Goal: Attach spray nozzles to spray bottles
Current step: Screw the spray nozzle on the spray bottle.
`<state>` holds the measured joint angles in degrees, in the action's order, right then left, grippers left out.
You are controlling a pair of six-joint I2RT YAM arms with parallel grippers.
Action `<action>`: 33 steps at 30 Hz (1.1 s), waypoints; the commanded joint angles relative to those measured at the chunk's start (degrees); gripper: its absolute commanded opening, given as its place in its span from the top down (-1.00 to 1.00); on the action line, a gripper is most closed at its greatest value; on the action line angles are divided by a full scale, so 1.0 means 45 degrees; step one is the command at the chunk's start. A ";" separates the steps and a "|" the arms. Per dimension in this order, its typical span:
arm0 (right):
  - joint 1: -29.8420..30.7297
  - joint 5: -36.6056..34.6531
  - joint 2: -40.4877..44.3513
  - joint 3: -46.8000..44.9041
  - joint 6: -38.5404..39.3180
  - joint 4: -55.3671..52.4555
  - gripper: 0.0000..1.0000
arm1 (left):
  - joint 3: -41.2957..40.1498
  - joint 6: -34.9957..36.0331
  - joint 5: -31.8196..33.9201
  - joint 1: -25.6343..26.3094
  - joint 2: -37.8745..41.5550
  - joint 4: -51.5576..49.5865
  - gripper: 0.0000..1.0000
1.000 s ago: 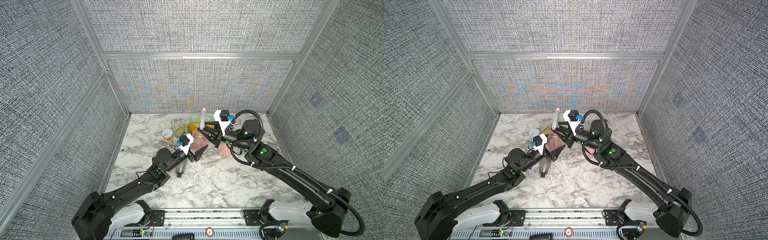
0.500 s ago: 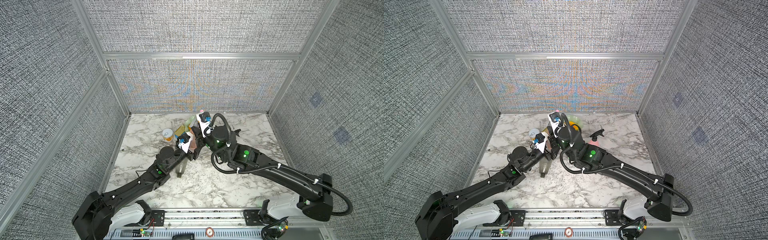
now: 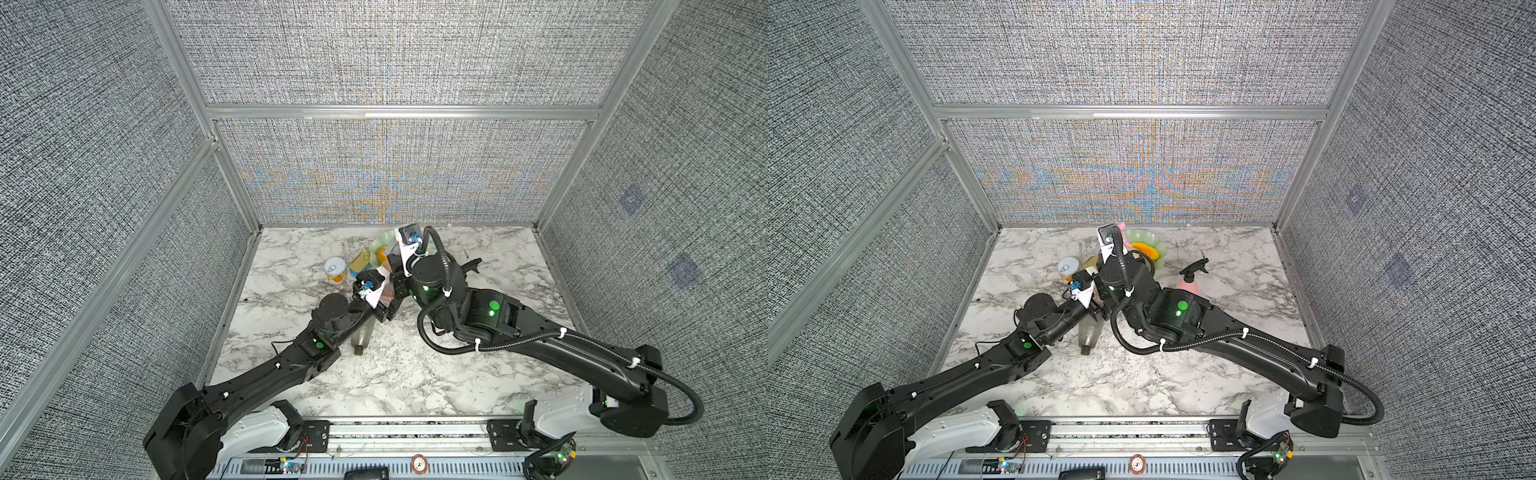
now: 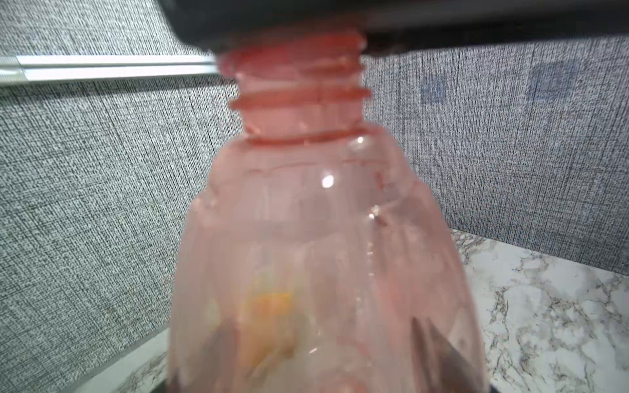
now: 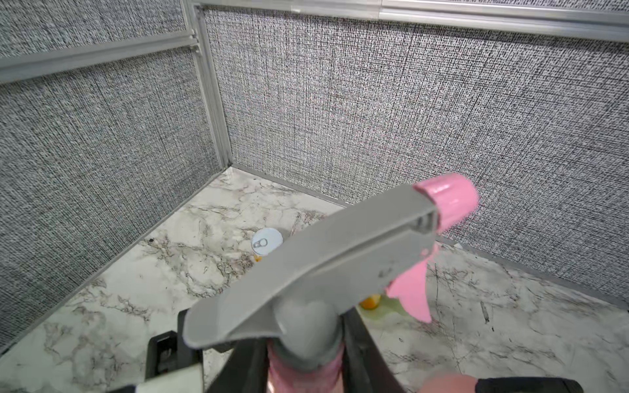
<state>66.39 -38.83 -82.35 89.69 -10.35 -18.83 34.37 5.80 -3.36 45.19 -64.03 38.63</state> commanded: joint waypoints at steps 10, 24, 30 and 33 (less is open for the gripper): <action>0.0733 0.0619 0.0435 0.0170 0.0784 -0.1255 -0.05 | 0.0038 -0.0210 -0.0153 -0.0040 0.0092 0.2042 -0.29; 0.0045 0.4530 0.3905 -0.1134 0.1139 -0.2932 -0.39 | 0.0075 -0.1035 -0.0600 -0.0061 -0.0058 0.2061 -0.29; -0.3014 0.9050 0.4512 -0.1417 0.2175 -0.1838 -0.64 | 0.0118 -0.1304 -0.1194 -0.0061 -0.0075 0.2011 -0.29; -0.4219 1.1326 0.4236 -0.1338 0.2715 -0.1260 -0.67 | 0.0219 -0.1443 -0.1570 -0.0055 -0.0092 0.1877 -0.29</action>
<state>50.22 -1.87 -62.63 83.37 -1.45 -28.16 34.63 0.36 -7.77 44.97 -64.38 46.28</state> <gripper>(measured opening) 0.835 0.777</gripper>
